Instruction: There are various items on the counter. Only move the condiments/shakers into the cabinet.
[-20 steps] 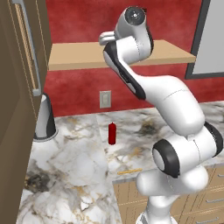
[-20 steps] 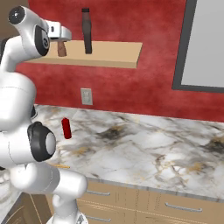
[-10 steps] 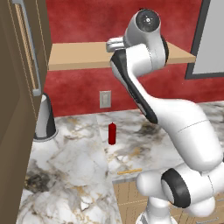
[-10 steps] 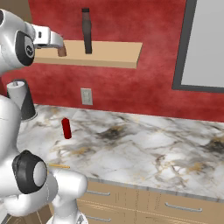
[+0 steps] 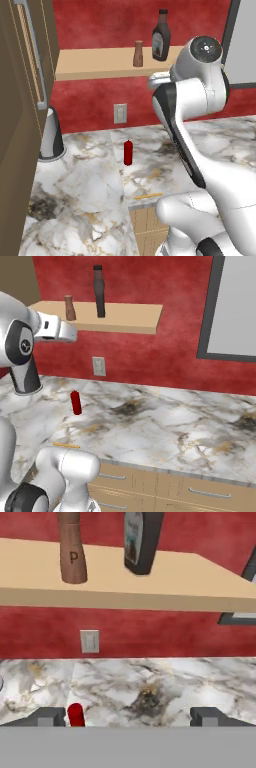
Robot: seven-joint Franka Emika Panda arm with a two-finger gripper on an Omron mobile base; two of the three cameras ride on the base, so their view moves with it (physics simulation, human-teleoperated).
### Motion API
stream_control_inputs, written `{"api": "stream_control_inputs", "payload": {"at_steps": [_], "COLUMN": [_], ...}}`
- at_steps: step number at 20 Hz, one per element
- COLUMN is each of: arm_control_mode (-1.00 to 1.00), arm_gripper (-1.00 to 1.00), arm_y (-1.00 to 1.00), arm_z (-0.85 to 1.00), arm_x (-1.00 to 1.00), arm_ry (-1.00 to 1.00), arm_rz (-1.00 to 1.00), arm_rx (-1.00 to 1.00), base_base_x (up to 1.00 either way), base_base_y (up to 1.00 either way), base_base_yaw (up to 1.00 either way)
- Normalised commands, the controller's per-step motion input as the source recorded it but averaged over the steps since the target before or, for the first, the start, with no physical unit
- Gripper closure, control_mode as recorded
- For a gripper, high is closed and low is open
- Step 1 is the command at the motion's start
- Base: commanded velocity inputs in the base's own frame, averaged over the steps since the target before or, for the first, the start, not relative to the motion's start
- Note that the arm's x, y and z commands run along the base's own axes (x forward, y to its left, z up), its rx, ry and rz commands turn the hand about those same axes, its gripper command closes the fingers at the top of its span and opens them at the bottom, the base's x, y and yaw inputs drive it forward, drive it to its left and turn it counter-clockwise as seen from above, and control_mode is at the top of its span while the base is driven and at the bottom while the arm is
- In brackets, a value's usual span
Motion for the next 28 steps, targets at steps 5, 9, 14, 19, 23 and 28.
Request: {"api": "stream_control_inputs", "payload": {"at_steps": [5,9,14,19,23,28], "arm_control_mode": [-1.00,-1.00,-1.00,-1.00,-1.00,-1.00], "arm_gripper": [-1.00,-1.00,-1.00,-1.00,-1.00,-1.00], "arm_y": [-0.58,-0.75,-0.83,-0.28,0.00,0.02], "arm_z": [-0.92,-0.94,-0.11,-0.03,-0.26,-0.31], "arm_x": [-0.92,-0.31,0.08,0.11,0.30,0.26], "arm_ry": [0.27,0.40,0.20,0.29,0.24,0.10], "arm_rz": [-0.21,0.02,0.20,0.43,0.51,0.54], "arm_rx": [0.00,0.00,0.15,0.25,0.33,0.33], "base_base_x": [0.00,0.00,0.00,0.00,0.00,0.00], "base_base_y": [0.00,0.00,0.00,0.00,0.00,0.00], "base_base_yaw": [0.00,0.00,0.00,0.00,0.00,0.00]}}
